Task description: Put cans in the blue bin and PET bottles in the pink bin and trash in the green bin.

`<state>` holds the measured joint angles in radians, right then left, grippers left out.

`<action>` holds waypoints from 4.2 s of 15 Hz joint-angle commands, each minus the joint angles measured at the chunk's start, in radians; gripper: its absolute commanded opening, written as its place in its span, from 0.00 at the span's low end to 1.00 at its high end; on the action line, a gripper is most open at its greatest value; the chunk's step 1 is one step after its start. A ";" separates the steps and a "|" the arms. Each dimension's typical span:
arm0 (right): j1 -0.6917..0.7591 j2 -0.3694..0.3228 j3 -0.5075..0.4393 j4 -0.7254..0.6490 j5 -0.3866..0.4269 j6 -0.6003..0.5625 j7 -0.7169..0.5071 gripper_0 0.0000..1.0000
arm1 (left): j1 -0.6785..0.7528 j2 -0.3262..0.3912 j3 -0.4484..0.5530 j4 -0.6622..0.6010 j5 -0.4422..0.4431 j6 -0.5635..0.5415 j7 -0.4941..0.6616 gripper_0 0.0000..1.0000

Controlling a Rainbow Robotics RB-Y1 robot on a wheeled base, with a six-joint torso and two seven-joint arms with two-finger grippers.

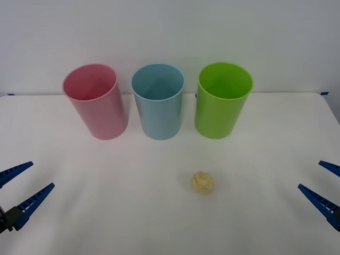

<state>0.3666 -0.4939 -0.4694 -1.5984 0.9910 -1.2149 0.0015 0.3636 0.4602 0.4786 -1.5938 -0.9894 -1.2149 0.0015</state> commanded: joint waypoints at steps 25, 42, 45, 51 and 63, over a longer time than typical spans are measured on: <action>0.000 0.000 0.000 0.000 0.000 0.000 0.000 1.00 | 0.000 0.000 0.000 0.000 0.000 0.000 0.000 1.00; -0.003 0.015 -0.061 -0.147 0.169 0.002 -0.015 1.00 | 0.000 0.000 0.000 0.000 0.000 0.000 0.000 1.00; 0.017 0.015 -0.071 -0.268 0.288 0.003 -0.129 1.00 | 0.000 0.000 0.000 0.000 0.000 0.000 0.000 1.00; 0.028 0.017 -0.044 -0.546 0.531 0.003 -0.367 1.00 | 0.000 0.000 0.000 0.000 0.000 0.000 0.000 1.00; -0.156 0.015 0.248 -0.824 1.149 -0.071 -0.594 1.00 | 0.000 0.000 0.000 0.000 0.000 0.000 0.000 1.00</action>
<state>0.2179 -0.4785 -0.2417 -2.4162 2.1107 -1.2793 -0.5906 0.3636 0.4602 0.4786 -1.5938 -0.9894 -1.2149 0.0015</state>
